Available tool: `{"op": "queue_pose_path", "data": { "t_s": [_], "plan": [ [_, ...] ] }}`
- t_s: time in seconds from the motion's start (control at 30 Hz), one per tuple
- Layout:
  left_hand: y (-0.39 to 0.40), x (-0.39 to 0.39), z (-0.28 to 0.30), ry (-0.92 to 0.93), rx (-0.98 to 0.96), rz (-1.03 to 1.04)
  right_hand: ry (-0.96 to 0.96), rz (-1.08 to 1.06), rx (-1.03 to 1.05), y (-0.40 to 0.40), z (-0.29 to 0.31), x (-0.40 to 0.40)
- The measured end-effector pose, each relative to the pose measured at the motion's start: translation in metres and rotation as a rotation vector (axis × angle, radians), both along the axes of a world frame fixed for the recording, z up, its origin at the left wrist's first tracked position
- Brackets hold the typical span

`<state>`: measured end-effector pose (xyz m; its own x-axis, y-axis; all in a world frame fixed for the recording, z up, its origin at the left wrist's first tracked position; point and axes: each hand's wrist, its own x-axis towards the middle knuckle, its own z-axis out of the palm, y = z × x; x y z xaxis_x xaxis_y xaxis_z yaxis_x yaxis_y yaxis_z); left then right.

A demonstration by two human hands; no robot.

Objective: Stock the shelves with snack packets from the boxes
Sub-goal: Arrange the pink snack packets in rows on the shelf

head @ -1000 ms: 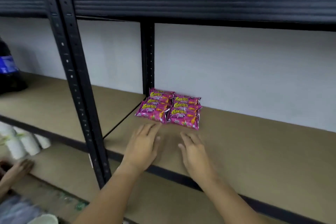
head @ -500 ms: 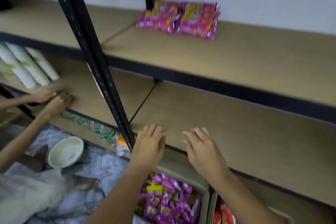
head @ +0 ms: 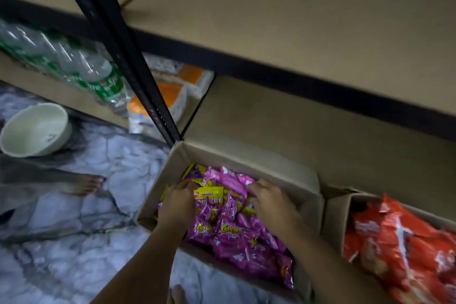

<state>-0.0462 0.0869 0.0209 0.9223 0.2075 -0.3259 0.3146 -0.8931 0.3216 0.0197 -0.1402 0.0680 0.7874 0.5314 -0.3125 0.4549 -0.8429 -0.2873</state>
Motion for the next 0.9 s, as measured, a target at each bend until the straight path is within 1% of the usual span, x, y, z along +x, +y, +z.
{"op": "queue_pose_path", "data": {
  "t_s": [0.03,0.13,0.23,0.3,0.37,0.43,0.57,0.63,0.7,0.77,0.9],
  "plan": [
    [0.004,-0.001,-0.026,0.022,0.02,-0.001,0.026,0.011,-0.014,0.006,-0.029,0.0],
    [0.012,0.001,-0.073,0.157,0.149,-0.018,0.103,-0.01,-0.035,0.02,-0.082,0.002],
    [0.019,0.003,-0.11,0.256,0.249,-0.031,0.201,-0.166,-0.037,0.031,-0.126,-0.001],
    [0.022,0.003,-0.125,0.287,0.293,-0.027,0.24,-0.25,-0.032,0.039,-0.15,-0.007],
    [0.025,0.001,-0.133,0.283,0.323,-0.013,0.216,-0.287,-0.062,0.046,-0.169,-0.013],
    [0.03,-0.001,-0.136,0.27,0.313,0.016,0.184,-0.346,-0.077,0.054,-0.179,-0.017],
    [0.036,0.002,-0.128,0.22,0.262,0.057,0.164,-0.438,0.011,0.064,-0.176,-0.021],
    [0.035,0.006,-0.115,0.192,0.279,0.062,0.178,-0.513,0.12,0.063,-0.165,-0.021],
    [0.034,0.008,-0.098,0.155,0.258,0.071,0.202,-0.555,0.228,0.059,-0.149,-0.02],
    [0.035,0.008,-0.076,0.08,0.146,0.122,0.188,-0.557,0.297,0.054,-0.124,-0.02],
    [0.03,0.012,-0.021,-0.066,-0.14,0.164,0.124,-0.559,0.334,0.039,-0.06,-0.022]
  ]
}}
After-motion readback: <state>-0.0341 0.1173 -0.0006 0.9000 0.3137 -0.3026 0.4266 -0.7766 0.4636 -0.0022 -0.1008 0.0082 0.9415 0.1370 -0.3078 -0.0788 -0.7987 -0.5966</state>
